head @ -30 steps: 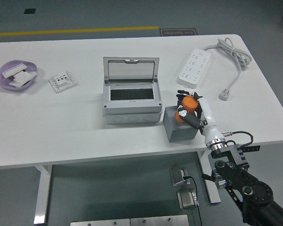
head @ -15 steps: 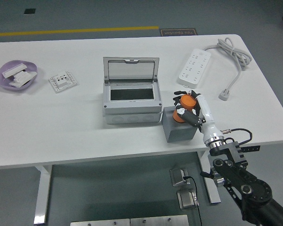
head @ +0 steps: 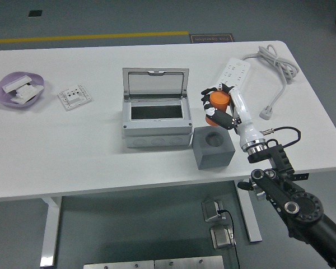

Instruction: Pick up the cylinder from the cube,place it in the box,flap close box

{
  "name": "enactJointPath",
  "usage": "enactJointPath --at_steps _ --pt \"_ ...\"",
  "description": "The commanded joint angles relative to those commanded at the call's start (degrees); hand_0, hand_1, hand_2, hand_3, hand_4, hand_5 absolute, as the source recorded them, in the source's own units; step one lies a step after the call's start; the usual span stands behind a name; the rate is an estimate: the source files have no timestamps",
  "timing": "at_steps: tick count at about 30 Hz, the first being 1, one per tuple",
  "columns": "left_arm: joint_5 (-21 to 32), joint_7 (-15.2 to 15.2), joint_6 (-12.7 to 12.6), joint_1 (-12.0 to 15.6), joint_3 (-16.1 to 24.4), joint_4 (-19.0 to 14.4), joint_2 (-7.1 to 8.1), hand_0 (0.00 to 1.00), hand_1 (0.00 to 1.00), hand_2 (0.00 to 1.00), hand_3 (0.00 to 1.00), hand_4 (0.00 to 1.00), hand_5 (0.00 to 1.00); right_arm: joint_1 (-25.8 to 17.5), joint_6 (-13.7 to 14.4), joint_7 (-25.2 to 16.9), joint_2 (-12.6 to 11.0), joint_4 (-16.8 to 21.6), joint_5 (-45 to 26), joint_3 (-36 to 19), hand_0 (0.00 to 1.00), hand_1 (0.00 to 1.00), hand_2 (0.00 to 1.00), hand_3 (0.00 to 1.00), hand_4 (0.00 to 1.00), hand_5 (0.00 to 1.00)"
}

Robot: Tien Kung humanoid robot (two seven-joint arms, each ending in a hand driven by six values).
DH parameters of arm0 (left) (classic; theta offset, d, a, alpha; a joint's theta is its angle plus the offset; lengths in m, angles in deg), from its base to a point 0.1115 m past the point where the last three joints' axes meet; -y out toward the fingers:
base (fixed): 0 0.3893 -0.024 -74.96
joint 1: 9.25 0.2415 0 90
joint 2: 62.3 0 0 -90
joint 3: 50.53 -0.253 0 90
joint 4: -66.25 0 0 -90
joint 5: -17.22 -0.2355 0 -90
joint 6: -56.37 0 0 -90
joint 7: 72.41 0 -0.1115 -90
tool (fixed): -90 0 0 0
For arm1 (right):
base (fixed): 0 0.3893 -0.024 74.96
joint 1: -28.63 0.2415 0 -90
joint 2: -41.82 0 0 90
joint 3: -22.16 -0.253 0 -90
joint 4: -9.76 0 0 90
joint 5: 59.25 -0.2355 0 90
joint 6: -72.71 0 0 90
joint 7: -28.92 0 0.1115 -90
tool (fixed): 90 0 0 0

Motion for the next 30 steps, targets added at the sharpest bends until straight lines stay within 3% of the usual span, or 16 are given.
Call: enactJointPath --at_steps 3,4,9,10,18,24,30 --pt "-0.2 0.1 0.0 0.0 0.1 0.0 0.16 0.63 0.644 0.607 0.622 0.663 0.242 3.6 -0.8 3.1 0.7 -0.3 4.0 2.8 0.481 0.303 0.384 0.362 0.002 0.002" --pt "-0.3 0.1 0.0 0.0 0.1 0.0 0.21 0.63 0.643 0.607 0.622 0.663 0.241 4.7 -1.0 3.9 0.9 -0.4 5.2 3.5 0.426 0.3 0.386 0.364 0.002 0.002" --pt "-0.7 0.3 0.1 -0.1 0.2 0.0 0.57 0.63 0.643 0.607 0.622 0.663 0.241 10.6 -3.2 8.4 2.7 -2.3 12.1 7.5 0.426 0.3 0.386 0.364 0.002 0.002" --pt "-0.7 0.3 0.1 -0.1 0.2 0.0 0.63 0.63 0.644 0.607 0.622 0.663 0.242 11.6 -3.7 8.9 3.1 -3.0 13.2 8.3 0.179 0.256 0.386 0.365 0.002 0.002" --pt "-1.0 0.5 0.2 -0.4 -0.1 0.0 1.01 0.63 0.644 0.607 0.622 0.663 0.242 20.3 -6.3 11.1 5.3 -10.4 20.6 13.5 0.145 0.248 0.385 0.363 0.002 0.002" --pt "-1.1 0.6 0.2 -0.9 -0.3 0.0 1.4 0.63 0.645 0.607 0.622 0.663 0.241 25.6 -6.7 10.9 7.1 -17.3 20.5 17.0 0.132 0.253 0.387 0.36 0.002 0.002" --pt "-1.0 0.6 0.2 -1.3 -0.8 0.0 1.66 0.63 0.644 0.607 0.622 0.663 0.242 28.3 -6.9 10.7 7.1 -23.1 19.2 20.5 0.127 0.251 0.388 0.36 0.002 0.002"
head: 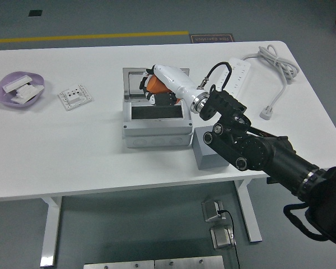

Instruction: Pick up the cylinder from the cube,place it in the box,flap close box

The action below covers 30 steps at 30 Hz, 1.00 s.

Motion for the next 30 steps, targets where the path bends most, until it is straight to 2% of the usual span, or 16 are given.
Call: enactJointPath --at_steps 9,21,22,27,28,30 --pt "-0.8 0.2 0.0 0.0 0.6 0.0 0.36 0.63 0.644 0.608 0.622 0.663 0.241 1.0 -1.0 -1.2 0.0 -2.8 -2.9 3.0 0.136 0.251 0.397 0.369 0.002 0.002" --pt "-0.3 0.1 -0.1 -0.2 0.2 0.0 0.67 0.63 0.644 0.608 0.621 0.663 0.242 1.0 -0.7 -2.9 0.0 -3.4 -5.1 3.7 0.14 0.259 0.404 0.38 0.002 0.002" --pt "-0.2 0.1 -0.1 -0.2 0.1 0.0 0.66 0.63 0.644 0.607 0.621 0.663 0.242 1.0 -0.7 -3.1 0.0 -3.4 -5.0 3.7 0.39 0.478 0.57 0.655 0.091 0.002" --pt "-0.3 0.2 0.0 -0.1 0.1 0.0 0.64 0.63 0.644 0.607 0.621 0.663 0.242 0.7 -0.7 -3.7 0.0 -3.8 -4.5 3.9 0.39 0.478 0.57 0.655 0.091 0.002" --pt "-0.3 0.2 0.0 -0.1 0.1 0.0 0.64 0.63 0.644 0.608 0.621 0.663 0.242 0.7 -0.7 -3.8 0.0 -3.9 -4.4 3.9 0.642 0.666 0.738 0.901 0.612 0.184" --pt "-0.2 0.2 0.0 -0.1 0.0 0.0 0.66 0.63 0.644 0.608 0.621 0.663 0.242 0.6 -0.7 -3.9 0.0 -4.0 -4.3 3.9 0.642 0.666 0.738 0.901 0.612 0.184"
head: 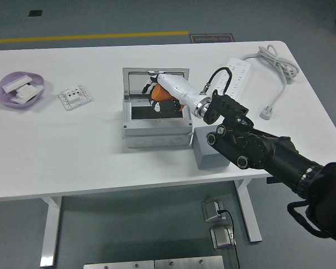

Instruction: Pick up the cylinder from the cube,place it in the box,flap close box

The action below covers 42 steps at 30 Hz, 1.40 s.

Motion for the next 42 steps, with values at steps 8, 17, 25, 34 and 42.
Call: enactJointPath --at_steps 8,17,25,34,42 --pt "0.6 -0.2 0.0 -0.3 -0.7 0.0 -0.01 0.63 0.644 0.607 0.622 0.664 0.243 -0.2 0.4 -0.3 0.0 -0.5 -0.5 0.1 0.718 0.704 0.774 0.954 0.862 0.302" --pt "0.6 -0.1 0.0 -0.1 -0.7 0.0 -0.22 0.63 0.644 0.607 0.621 0.663 0.243 -1.1 1.2 -0.3 0.0 1.6 -1.4 -0.1 0.743 0.72 0.783 0.969 0.908 0.328" --pt "0.4 -0.1 -0.1 0.5 -0.1 0.0 -0.72 0.63 0.644 0.607 0.622 0.663 0.241 -1.9 -0.1 1.8 -1.9 11.4 -4.0 0.4 0.742 0.72 0.776 0.956 0.934 0.346" --pt "1.5 -0.2 -0.1 0.0 -1.0 0.0 -0.33 0.63 0.644 0.607 0.621 0.663 0.242 3.8 -1.2 2.3 -4.0 13.3 -4.6 -1.6 0.705 0.677 0.727 0.884 0.933 0.364" --pt "3.8 -0.6 -0.2 -0.5 -3.3 0.0 0.36 0.63 0.644 0.607 0.621 0.663 0.241 8.4 -2.5 1.0 -2.0 2.1 -7.7 -1.6 0.702 0.675 0.723 0.873 0.928 0.368"
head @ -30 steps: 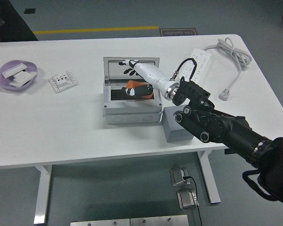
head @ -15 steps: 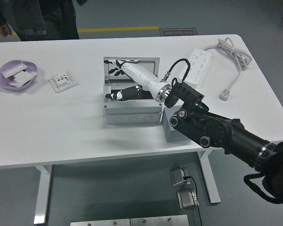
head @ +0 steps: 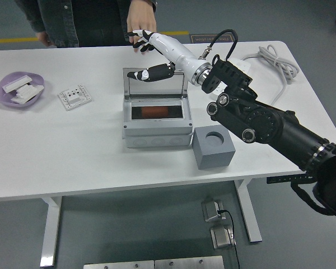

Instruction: Pick up the cylinder from the cube,place it in the box,flap close box

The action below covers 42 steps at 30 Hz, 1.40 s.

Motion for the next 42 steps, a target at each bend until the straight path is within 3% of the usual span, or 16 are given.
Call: enactJointPath --at_steps 6,10,12,27,36,42 --pt "0.5 -0.1 0.0 0.0 -0.5 0.0 0.03 0.63 0.644 0.606 0.621 0.663 0.24 0.3 -0.1 -0.5 0.7 -8.2 -1.9 1.6 0.707 0.677 0.722 0.86 0.929 0.373" --pt "0.7 -0.1 0.0 0.0 -0.7 0.0 -0.18 0.63 0.644 0.606 0.621 0.662 0.238 -0.3 0.1 -0.5 0.8 -9.8 -2.3 3.4 0.723 0.679 0.72 0.856 0.928 0.378" --pt "0.7 -0.2 0.0 0.0 -0.8 0.0 -0.25 0.63 0.644 0.606 0.621 0.662 0.238 -0.7 0.2 -0.4 0.7 -9.1 -2.2 4.3 0.723 0.679 0.72 0.856 0.928 0.378" --pt "0.6 -0.4 -0.1 0.4 -0.4 0.0 -0.49 0.63 0.644 0.606 0.621 0.662 0.237 -3.2 2.1 0.9 -4.4 7.4 4.5 9.1 0.727 0.678 0.72 0.853 0.932 0.389" --pt "0.2 -0.4 -0.1 0.8 0.1 0.0 -0.78 0.63 0.644 0.606 0.621 0.662 0.237 -5.7 2.5 1.1 -6.6 10.0 4.8 10.4 0.702 0.664 0.71 0.852 0.931 0.402" --pt "0.0 -0.4 -0.1 0.7 0.3 0.0 -0.7 0.63 0.644 0.606 0.621 0.662 0.237 -4.9 2.7 1.0 -7.7 11.0 5.6 8.1 0.69 0.66 0.711 0.847 0.932 0.406"
